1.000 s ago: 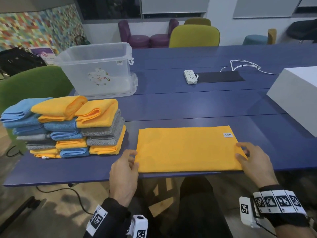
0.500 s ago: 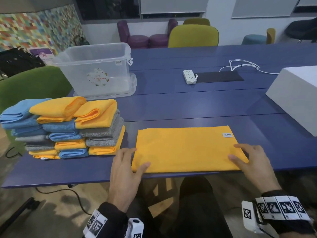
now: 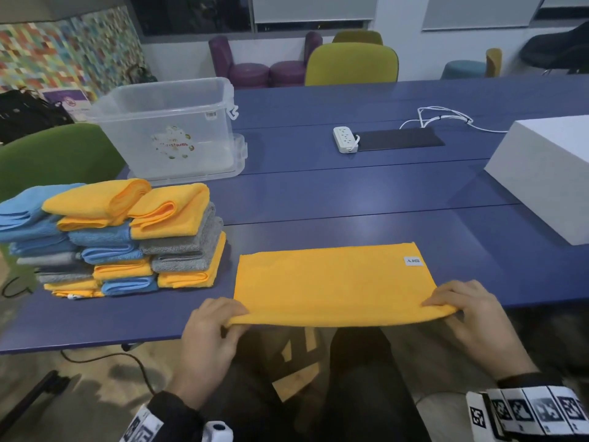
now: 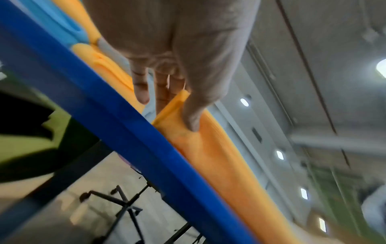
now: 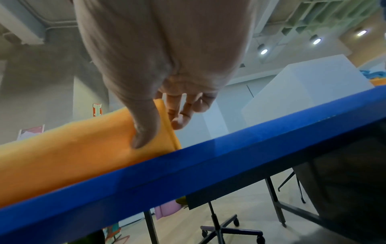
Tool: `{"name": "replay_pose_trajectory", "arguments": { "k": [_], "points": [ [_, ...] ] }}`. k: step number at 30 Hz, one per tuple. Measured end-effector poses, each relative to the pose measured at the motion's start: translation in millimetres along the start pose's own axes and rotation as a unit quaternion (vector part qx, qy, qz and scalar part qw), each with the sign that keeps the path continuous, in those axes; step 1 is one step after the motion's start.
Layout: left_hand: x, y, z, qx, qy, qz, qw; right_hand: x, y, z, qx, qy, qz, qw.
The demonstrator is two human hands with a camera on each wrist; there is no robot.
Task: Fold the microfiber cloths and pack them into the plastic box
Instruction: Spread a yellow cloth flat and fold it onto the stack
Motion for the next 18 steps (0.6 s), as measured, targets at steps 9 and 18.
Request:
{"name": "replay_pose_trajectory", "arguments": {
  "k": [9,18],
  "points": [
    [-11,-3,-29,-0.107,0.073,0.227,0.965,-8,-22,-23,0.095,0.024,-0.231,0.968],
    [12,-10,-57,-0.186,0.073,0.007,0.98,8,-12,-52,0.168,0.028,-0.12,0.978]
  ]
}}
Point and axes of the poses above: each hand's wrist, its own z-axis away from the middle knuckle, its own x-axis out of the palm, y = z × x, the point moved 3 cm from there along -z, towards the middle knuckle, and after that the axes turned 8 degrees about -z, right-handed, at the moved point
